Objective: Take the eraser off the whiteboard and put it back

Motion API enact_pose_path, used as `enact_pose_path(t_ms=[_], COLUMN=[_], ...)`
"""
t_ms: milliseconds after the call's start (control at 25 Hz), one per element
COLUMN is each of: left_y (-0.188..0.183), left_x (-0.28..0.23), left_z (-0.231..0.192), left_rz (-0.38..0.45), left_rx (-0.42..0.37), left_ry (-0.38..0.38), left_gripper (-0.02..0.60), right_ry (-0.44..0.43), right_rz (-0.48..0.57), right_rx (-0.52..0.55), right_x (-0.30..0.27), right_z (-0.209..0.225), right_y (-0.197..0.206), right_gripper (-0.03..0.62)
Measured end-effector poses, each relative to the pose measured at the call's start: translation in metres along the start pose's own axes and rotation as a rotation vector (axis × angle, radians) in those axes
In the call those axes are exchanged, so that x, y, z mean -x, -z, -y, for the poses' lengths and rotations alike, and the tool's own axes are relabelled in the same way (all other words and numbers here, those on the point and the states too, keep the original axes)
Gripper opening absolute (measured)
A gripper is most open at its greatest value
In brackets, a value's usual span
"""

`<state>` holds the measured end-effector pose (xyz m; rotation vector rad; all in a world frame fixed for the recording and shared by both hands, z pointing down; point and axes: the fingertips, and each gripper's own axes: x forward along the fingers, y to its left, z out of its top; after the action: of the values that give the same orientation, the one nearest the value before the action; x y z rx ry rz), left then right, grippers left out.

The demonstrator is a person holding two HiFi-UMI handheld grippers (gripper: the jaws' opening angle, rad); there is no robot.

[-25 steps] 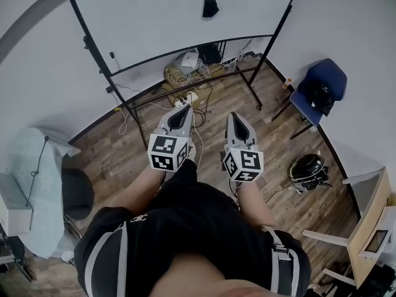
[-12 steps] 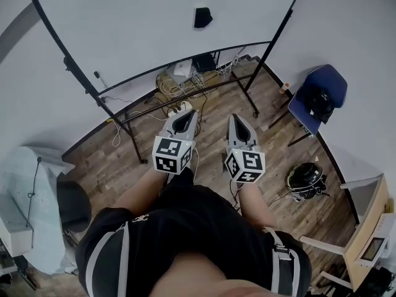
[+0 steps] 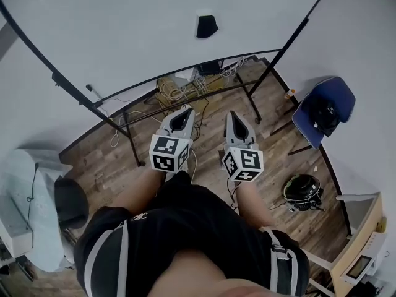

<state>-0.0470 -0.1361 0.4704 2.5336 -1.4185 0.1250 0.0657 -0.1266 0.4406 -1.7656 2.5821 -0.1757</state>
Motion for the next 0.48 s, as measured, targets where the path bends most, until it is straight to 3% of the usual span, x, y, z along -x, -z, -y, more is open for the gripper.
enact_pose_path(t_ms=[160,480], left_y=[-0.018,-0.084], left_x=[-0.033,-0.109], left_z=[-0.021,-0.034], left_rz=[-0.003,0.081], left_rx=[-0.01,-0.001], left_ry=[-0.015,-0.005], left_gripper=[0.009,0.009], right_ry=[-0.046,-0.099], right_rz=[0.043,0.097], right_rx=[0.002,0.005], right_x=[-0.052,-0.134], right_z=[-0.001,0.035], right_y=[-0.026,-0.065], right_gripper=[0.005,0.005])
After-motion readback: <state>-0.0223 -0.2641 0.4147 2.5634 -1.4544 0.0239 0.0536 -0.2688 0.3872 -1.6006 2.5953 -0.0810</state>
